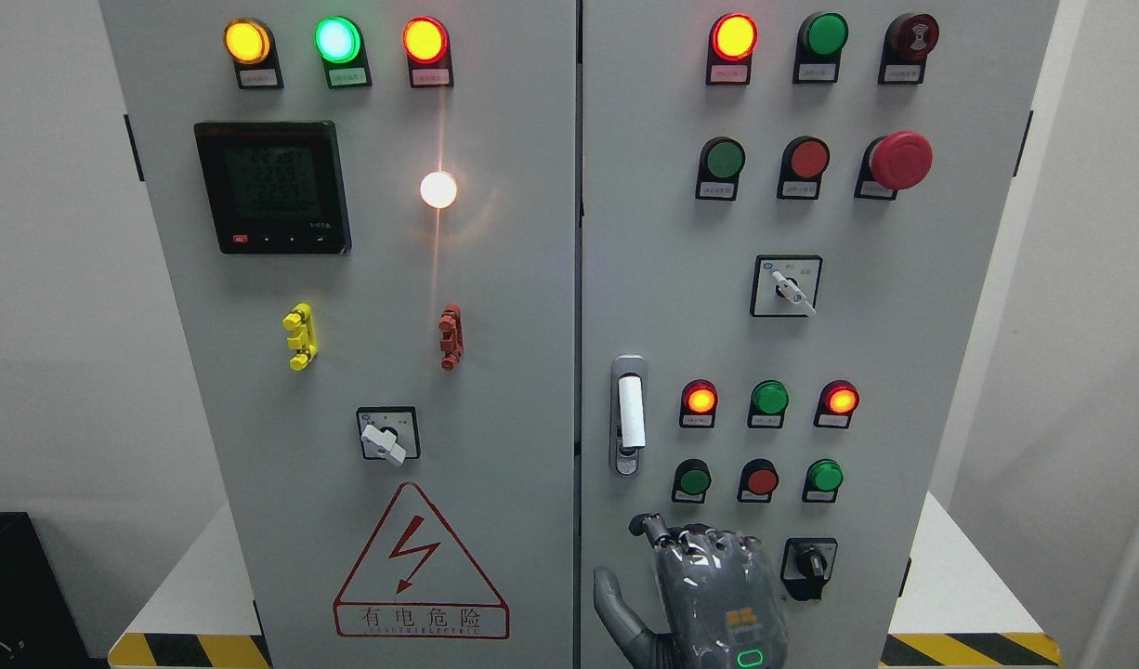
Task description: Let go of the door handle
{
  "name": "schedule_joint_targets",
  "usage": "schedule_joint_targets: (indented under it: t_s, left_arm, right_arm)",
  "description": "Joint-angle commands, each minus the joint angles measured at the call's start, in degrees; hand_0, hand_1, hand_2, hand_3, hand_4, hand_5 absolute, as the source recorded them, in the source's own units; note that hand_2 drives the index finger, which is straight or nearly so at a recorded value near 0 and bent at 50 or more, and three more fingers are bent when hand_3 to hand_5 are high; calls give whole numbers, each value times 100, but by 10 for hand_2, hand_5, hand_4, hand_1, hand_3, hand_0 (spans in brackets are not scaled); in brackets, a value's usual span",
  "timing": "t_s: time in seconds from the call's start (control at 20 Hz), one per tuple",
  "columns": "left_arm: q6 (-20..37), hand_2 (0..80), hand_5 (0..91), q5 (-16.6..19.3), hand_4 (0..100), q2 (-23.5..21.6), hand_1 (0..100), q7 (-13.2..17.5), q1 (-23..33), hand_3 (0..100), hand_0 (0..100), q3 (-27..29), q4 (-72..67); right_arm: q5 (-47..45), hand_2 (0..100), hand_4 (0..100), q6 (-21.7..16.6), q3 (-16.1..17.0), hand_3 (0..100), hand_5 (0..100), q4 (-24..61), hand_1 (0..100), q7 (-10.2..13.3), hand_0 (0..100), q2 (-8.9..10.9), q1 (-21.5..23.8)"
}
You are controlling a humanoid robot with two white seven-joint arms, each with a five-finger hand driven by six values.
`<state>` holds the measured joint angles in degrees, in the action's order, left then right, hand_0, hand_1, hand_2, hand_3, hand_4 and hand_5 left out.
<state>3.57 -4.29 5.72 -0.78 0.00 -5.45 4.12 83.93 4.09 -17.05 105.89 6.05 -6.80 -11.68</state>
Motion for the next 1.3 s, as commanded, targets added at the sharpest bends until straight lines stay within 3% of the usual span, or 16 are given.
schedule_joint_targets:
  t_s: [0.0,0.5,0.65,0.95,1.25]
  left_arm:
    - [4,0,0,7,0,0,556,-1,97,0,120,0,1]
    - [4,0,0,-2,0,0,556,-1,97,0,120,0,1]
    - [4,0,0,-2,0,0,556,-1,97,0,120,0,1]
    - [4,0,0,7,0,0,556,-1,97,0,120,0,1]
    - [4,0,0,-2,0,0,556,-1,97,0,120,0,1]
  right_arm:
    - [-9,634,924,-13,44,1000,929,406,176,-138,447,-5,0]
    - [0,839,969,22,53,1000,950,388,177,-350,397,-23,-237]
    - [0,885,985,57,44,1000,951,371,179,-612,375,-40,-396]
    - [35,919,999,92,53,1000,955,195,187,-675,349,-49,-721]
    - [35,918,1000,417,53,1000,959,-51,211,-675,327,-49,-1011]
